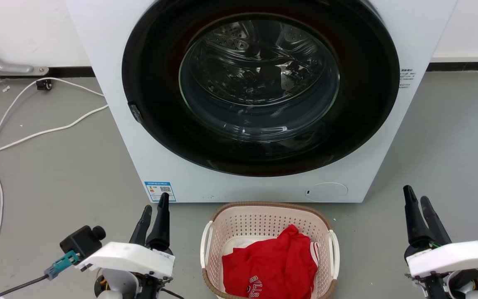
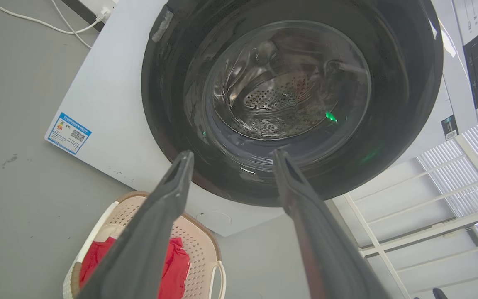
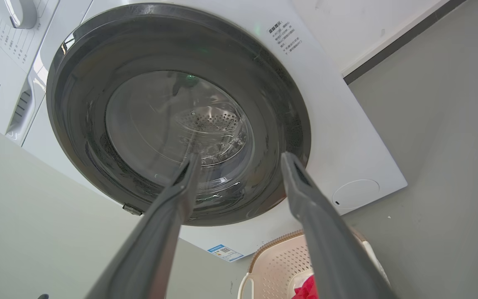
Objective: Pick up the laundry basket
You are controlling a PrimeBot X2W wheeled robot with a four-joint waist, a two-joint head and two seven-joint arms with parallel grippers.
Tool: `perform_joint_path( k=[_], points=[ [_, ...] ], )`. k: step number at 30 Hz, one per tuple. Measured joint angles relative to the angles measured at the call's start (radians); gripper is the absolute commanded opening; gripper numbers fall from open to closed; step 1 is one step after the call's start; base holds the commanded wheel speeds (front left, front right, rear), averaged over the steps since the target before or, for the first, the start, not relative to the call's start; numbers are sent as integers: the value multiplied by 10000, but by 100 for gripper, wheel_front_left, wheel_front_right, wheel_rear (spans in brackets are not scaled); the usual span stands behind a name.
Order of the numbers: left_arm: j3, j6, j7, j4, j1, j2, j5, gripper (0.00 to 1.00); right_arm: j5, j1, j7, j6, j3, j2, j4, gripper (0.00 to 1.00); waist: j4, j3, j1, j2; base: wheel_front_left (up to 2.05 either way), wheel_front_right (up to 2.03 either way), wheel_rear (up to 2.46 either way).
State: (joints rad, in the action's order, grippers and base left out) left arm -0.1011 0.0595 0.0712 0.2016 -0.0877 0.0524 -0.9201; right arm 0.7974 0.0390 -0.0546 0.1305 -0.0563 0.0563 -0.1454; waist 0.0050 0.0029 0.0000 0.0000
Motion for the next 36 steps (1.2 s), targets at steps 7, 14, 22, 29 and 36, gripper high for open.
perform_joint_path(
  k=[7, 14, 22, 29, 36],
  points=[
    [-263, -115, 215, -6, -4, 0, 1118, 100, -1158, -43, -75, 0, 71, -12, 247, 100, 10, -7, 0, 0, 0, 0, 0],
    [-479, -251, 424, -15, -47, 0, 2255, 100, -2155, -157, -155, 0, 148, -29, 355, 100, 13, -14, 1, 0, 0, 0, 0],
    [-706, -495, 644, -21, -81, 4, 3444, 100, -3172, -200, -161, 2, 155, -42, 462, 100, 30, 10, 1, 0, 0, 0, 0],
    [-823, -706, 828, -52, -137, 56, 4291, 100, -4027, -285, -128, 2, 157, -46, 548, 100, 41, 28, 1, 0, 0, 0, 0],
    [-953, -951, 997, -79, -144, 157, 5116, 100, -4782, -362, -69, 2, 157, -48, 633, 100, 53, 35, 1, 0, 0, 0, 0]
  ],
)
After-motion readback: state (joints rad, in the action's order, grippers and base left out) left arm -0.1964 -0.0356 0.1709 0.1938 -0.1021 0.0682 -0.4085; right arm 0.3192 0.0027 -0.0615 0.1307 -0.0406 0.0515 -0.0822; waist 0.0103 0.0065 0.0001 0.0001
